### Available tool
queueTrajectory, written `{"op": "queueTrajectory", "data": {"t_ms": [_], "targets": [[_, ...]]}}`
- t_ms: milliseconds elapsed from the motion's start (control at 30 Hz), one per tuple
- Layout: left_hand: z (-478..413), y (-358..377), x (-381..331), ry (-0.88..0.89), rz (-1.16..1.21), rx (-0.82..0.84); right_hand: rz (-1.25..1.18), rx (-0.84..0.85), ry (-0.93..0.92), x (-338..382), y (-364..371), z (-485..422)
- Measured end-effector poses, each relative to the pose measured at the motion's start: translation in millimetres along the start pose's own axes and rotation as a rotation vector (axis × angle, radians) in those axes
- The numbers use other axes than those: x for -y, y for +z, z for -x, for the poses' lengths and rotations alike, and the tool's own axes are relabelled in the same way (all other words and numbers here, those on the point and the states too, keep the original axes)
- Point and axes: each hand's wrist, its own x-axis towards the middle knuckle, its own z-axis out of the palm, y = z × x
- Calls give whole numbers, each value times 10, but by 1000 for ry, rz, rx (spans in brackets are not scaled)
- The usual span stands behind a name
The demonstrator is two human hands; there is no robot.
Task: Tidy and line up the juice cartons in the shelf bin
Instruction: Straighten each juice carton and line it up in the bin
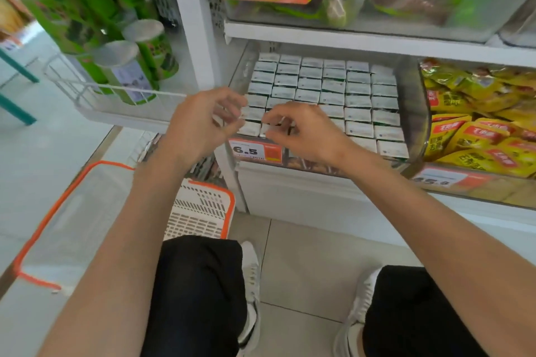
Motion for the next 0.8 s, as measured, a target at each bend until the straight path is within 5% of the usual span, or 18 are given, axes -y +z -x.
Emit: {"op": "queueTrajectory", "data": {"t_ms": [567,800], "targets": [[110,20,204,34,-24,-76,246,194,-47,101,76,-629],[128,34,154,24,113,-121,-97,-82,-119,102,-86,-530]]}}
